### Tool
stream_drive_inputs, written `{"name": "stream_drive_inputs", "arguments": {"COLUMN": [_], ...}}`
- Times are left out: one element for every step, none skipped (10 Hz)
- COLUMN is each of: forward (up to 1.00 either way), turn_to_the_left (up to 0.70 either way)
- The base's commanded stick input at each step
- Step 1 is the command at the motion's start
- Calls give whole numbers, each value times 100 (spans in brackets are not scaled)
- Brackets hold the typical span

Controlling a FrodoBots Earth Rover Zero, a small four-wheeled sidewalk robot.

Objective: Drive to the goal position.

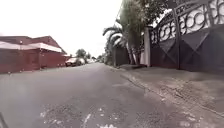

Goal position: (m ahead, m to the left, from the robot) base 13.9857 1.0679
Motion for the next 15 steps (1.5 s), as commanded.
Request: {"name": "stream_drive_inputs", "arguments": {"forward": [70, 70, 70, 70, 70, 70, 70, 70, 70, 70, 70, 70, 70, 70, 70], "turn_to_the_left": [0, 0, 0, 0, 0, 0, 4, 33, 29, 2, 0, 0, 0, 0, 0]}}
